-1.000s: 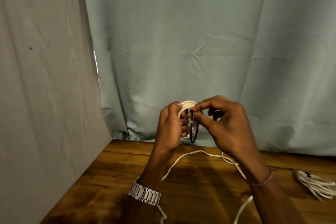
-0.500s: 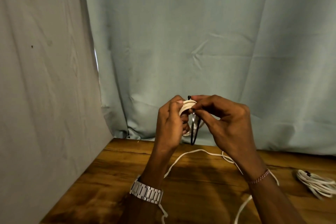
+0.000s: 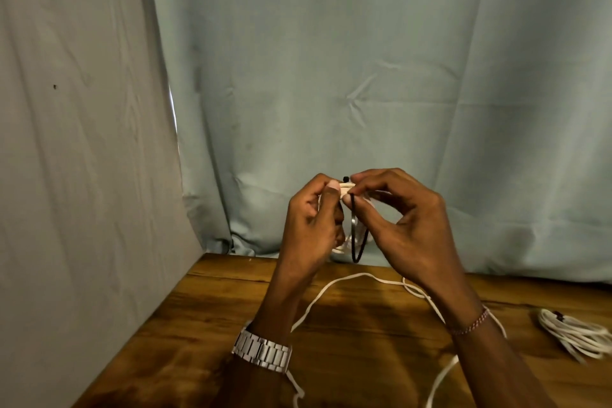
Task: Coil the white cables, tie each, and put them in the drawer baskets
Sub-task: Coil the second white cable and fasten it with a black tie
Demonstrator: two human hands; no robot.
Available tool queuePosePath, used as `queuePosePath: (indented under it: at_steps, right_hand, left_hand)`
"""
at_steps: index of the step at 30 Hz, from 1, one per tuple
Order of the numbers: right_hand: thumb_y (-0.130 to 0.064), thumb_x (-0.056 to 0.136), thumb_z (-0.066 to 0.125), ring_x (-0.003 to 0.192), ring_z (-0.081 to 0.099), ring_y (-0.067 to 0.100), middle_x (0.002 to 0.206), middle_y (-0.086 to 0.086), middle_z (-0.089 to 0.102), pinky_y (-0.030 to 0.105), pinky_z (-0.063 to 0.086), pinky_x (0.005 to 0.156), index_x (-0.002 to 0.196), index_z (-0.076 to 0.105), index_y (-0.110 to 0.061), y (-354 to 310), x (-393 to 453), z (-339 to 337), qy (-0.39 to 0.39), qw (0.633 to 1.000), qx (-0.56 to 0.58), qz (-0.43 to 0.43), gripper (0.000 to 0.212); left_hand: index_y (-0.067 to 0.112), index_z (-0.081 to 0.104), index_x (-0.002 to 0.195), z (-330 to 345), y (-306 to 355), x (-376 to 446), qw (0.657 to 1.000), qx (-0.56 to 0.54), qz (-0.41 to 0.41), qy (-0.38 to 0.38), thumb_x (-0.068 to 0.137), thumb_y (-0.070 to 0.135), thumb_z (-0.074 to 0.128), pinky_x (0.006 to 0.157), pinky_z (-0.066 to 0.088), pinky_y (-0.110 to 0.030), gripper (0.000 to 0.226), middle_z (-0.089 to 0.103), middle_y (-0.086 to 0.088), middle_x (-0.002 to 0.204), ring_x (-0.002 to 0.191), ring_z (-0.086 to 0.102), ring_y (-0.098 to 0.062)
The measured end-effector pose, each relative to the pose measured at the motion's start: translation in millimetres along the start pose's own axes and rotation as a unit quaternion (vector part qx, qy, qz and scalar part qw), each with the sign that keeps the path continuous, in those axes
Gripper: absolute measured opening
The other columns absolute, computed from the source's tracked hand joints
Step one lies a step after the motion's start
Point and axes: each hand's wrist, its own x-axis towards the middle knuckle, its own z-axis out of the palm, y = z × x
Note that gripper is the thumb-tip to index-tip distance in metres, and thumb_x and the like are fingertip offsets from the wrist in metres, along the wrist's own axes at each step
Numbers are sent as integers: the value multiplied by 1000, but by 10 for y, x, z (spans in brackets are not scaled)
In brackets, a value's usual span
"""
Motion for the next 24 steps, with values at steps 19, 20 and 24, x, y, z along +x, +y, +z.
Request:
queuePosePath:
  at_steps: [19, 20, 24]
  right_hand:
    - [-6, 87, 75, 84, 74, 10, 89, -9, 75, 18, 58, 71, 97, 75, -13, -423, -18, -92, 31, 991, 132, 9, 12]
    - [-5, 87, 75, 83, 74, 9, 89, -9, 75, 16, 57, 70, 97, 75, -11, -450, -19, -103, 34, 990, 139, 8, 11]
    - [-8, 86, 76, 77, 72, 9, 86, -10, 75, 13, 54, 65, 95, 75, -13, -542, -17, -145, 42, 989, 141, -1, 11]
  left_hand:
    - [16, 61, 98, -30, -355, 42, 994, 97, -26, 35, 105, 32, 44, 52, 40, -30, 24, 46, 1, 60, 56, 43, -15]
    - [17, 61, 98, -30, -364, 42, 994, 99, -25, 34, 106, 31, 43, 52, 40, -30, 24, 46, -1, 61, 57, 44, -16]
    - [19, 60, 94, -60, -412, 39, 992, 122, -14, 41, 106, 29, 43, 52, 41, -27, 23, 49, -1, 63, 57, 46, -12]
